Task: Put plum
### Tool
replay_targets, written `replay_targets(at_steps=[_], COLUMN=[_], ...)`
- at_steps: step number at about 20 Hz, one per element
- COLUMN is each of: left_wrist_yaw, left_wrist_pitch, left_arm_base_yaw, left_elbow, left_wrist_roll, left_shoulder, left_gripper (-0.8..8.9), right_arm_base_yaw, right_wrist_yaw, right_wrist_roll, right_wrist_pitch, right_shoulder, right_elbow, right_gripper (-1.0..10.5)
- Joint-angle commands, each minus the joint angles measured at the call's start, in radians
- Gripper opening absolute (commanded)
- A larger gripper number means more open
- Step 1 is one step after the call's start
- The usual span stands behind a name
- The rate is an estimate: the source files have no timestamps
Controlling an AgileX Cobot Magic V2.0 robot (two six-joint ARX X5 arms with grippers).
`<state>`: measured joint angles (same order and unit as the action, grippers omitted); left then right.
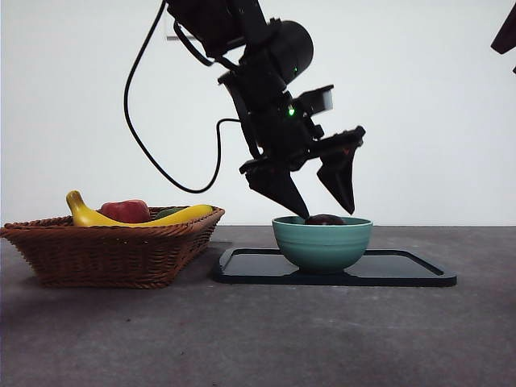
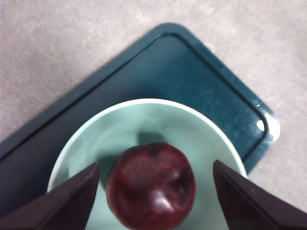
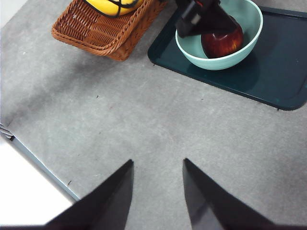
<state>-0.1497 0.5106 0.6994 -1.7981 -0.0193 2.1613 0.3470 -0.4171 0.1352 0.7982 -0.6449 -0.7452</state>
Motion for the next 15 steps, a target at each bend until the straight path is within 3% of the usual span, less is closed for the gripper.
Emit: replay_targets(at_steps=[1,13,15], left_wrist_yaw=[0.024,0.024,0.034], left_wrist_pitch=[-0.013,-0.001,-0.006], left_arm_base_yaw=[0.015,0.024,0.027], left_elbow=[-0.034,-0.034,-0.034], left_wrist_roll=[-0.026,-0.033,-0.033], left_shoulder=[0.037,0.082,0.082], left_gripper=[3.74,3.71,3.23], right_arm_base_yaw=[0.005,0.005,0.005], right_wrist_yaw=[-0.002,-0.002,-0.002], right_wrist_roll=[0.002,0.002,0.002], right_wrist_pitch=[-0.001,-0.002,-0.002], right_shoulder=[-0.006,-0.006,-0.006], right_elbow=[-0.005,-0.005,-0.005], right_gripper=[1.6,1.6,1.6])
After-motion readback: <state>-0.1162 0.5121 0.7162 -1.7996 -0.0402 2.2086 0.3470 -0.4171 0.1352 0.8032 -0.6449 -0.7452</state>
